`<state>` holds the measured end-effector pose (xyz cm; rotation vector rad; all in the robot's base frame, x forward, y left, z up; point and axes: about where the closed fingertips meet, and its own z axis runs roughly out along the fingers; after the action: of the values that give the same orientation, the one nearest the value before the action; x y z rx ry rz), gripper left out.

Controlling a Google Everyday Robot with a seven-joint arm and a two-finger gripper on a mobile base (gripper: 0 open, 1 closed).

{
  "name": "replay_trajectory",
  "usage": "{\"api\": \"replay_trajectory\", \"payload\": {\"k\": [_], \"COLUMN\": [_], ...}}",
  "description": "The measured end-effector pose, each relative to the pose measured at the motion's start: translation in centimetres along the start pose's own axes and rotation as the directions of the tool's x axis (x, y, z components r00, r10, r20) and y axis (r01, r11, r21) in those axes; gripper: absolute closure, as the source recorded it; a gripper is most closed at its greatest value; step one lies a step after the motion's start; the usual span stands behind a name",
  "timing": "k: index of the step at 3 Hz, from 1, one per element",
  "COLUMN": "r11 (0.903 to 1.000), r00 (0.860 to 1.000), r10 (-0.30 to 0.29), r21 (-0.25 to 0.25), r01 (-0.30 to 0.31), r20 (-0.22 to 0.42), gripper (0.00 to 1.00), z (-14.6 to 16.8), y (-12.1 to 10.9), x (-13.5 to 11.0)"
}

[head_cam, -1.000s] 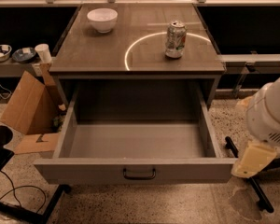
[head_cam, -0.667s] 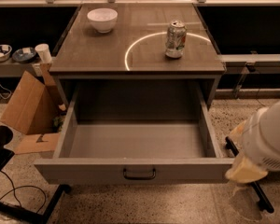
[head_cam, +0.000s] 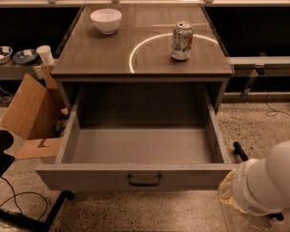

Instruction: Close top drawer

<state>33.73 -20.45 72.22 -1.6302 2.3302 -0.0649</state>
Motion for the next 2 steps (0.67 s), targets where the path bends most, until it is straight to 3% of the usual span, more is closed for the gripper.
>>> {"api": "replay_trajectory", "payload": {"k": [1,2], "r11": [0.9999,0.9986], "r00": [0.999,0.996], "r10": [-0.009,-0.007], "r21": [0.014,0.053], "r01": [0.008,0.002], "r20": [0.030,0.092], "gripper": [1.00,1.00], "z": [3.9,8.0], "y": [-0.7,-3.0], "x": [0.3,-0.2]}}
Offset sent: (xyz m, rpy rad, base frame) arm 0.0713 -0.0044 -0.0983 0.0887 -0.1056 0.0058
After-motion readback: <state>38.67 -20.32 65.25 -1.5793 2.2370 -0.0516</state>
